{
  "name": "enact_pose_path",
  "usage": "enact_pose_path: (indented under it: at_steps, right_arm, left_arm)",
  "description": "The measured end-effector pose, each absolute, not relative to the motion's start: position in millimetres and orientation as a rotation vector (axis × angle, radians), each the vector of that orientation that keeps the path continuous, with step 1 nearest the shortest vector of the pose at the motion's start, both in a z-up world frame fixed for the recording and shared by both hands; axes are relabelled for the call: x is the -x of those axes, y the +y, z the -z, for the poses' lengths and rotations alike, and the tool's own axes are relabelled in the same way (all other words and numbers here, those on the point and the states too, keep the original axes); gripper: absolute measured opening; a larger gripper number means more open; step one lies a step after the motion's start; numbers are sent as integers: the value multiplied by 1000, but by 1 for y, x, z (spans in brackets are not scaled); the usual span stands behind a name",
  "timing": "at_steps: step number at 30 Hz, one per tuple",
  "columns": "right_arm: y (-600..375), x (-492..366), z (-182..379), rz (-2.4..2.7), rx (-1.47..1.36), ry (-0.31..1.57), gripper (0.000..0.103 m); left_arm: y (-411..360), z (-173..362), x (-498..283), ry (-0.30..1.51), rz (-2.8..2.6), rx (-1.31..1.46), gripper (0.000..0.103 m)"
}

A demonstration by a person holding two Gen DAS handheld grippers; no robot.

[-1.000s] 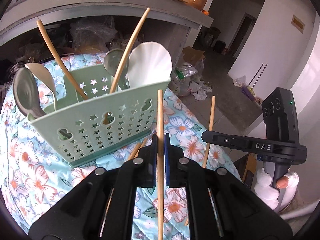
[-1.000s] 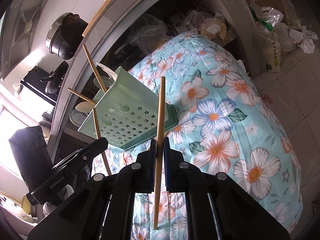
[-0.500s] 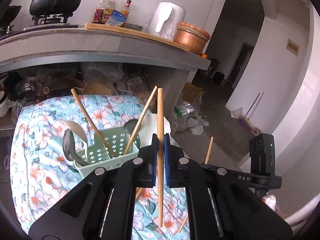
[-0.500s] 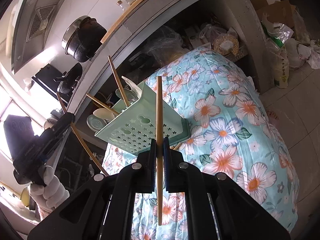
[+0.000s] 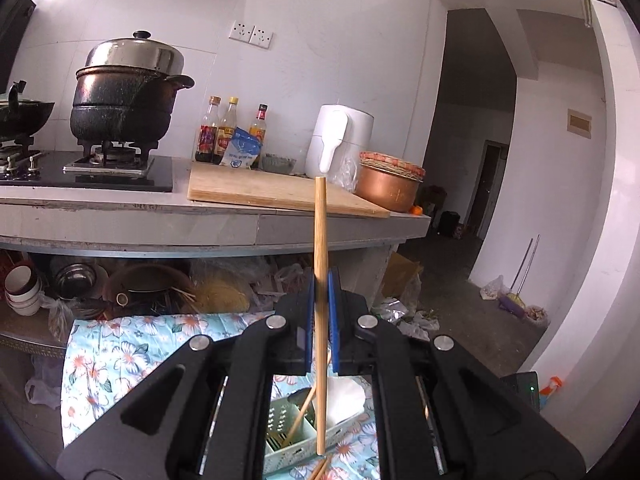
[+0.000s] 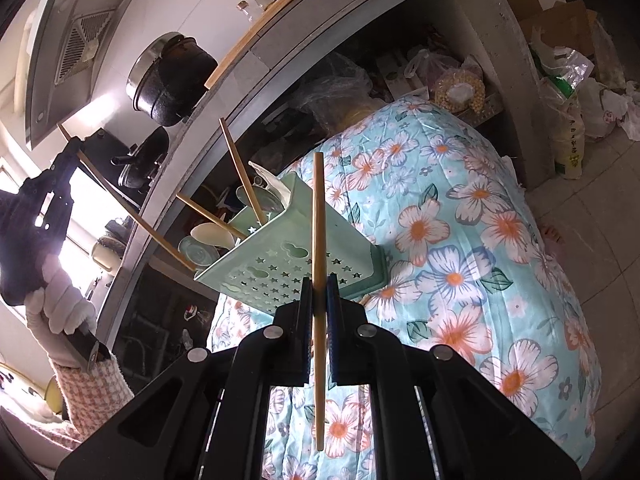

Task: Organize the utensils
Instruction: 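Lower the left gripper's chopstick into the holder and open it while the right gripper holds its chopstick, then lower the right gripper's chopstick into the green holder and open it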

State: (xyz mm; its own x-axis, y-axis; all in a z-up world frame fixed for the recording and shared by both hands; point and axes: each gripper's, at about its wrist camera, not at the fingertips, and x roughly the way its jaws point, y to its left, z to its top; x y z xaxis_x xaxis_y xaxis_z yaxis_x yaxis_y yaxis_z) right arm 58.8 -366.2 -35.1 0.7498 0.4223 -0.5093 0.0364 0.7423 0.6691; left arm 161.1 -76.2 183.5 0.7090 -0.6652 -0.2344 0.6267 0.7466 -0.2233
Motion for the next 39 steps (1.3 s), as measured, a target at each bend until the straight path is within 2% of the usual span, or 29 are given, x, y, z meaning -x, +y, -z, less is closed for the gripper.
enact_pose_path:
  at_steps: [6,13,23,25,28,39]
  right_arm:
    - [-371,-61,35,-211,-721,704,7]
    - [-374,-64,41,-201,-730,721,7]
    - [-372,-71,48,-199,-737,747,7]
    - [-372,-71,50,-200,-740,751,7]
    - [-371,-71,50,-202,-741,754,7]
    - [-365,-66,44,-205,-721,734,7]
  left_arm:
    - [-87,-158,-199,300,646,110,6]
    - [-105,-106,-239,389,571,56,6]
    - [-111,-85,-234,437,591,26,7]
    - [-109,-86,-229,434,594,35,19]
    - [-105,-89,-220,417,596,45,30]
    - [-81,-95,-193,413,616,106,55]
